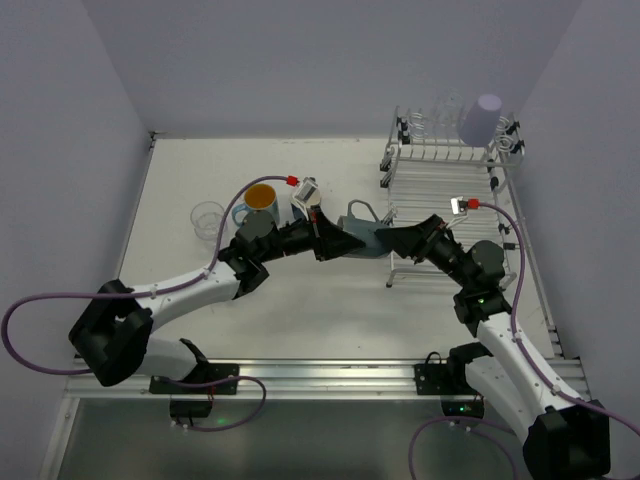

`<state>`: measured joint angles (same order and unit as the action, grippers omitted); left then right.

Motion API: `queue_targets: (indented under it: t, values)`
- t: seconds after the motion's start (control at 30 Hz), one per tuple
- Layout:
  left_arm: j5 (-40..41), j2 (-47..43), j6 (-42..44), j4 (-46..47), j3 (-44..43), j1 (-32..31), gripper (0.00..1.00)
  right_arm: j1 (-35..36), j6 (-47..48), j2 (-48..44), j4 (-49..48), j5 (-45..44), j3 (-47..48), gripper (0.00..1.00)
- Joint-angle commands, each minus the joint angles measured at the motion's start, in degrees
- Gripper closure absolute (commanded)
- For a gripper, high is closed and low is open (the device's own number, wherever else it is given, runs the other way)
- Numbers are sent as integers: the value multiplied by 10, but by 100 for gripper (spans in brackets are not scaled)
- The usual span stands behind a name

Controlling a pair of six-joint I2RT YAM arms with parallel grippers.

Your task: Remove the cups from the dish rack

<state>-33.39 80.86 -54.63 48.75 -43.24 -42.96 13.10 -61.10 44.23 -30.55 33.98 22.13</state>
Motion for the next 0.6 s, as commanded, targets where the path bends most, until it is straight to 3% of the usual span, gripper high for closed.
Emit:
queue_targets:
  t: [0.0, 0.07, 0.23, 0.4, 0.57]
  values:
    - [100, -89, 139, -206, -19, -7, 100, 0, 34, -12, 47, -40, 21, 1]
    - [148, -121, 214, -322, -45, -7, 100, 0, 64, -19, 79, -71, 29, 1]
    - [302, -127, 298, -621, -137, -7, 100, 1, 128, -34, 172, -102, 51, 1]
    - [394, -57, 343, -783, -197, -5, 100, 0, 163, -57, 226, -131, 52, 1]
    - [444, -2, 365, -832, -223, -4, 100, 1, 192, -80, 255, -137, 49, 1]
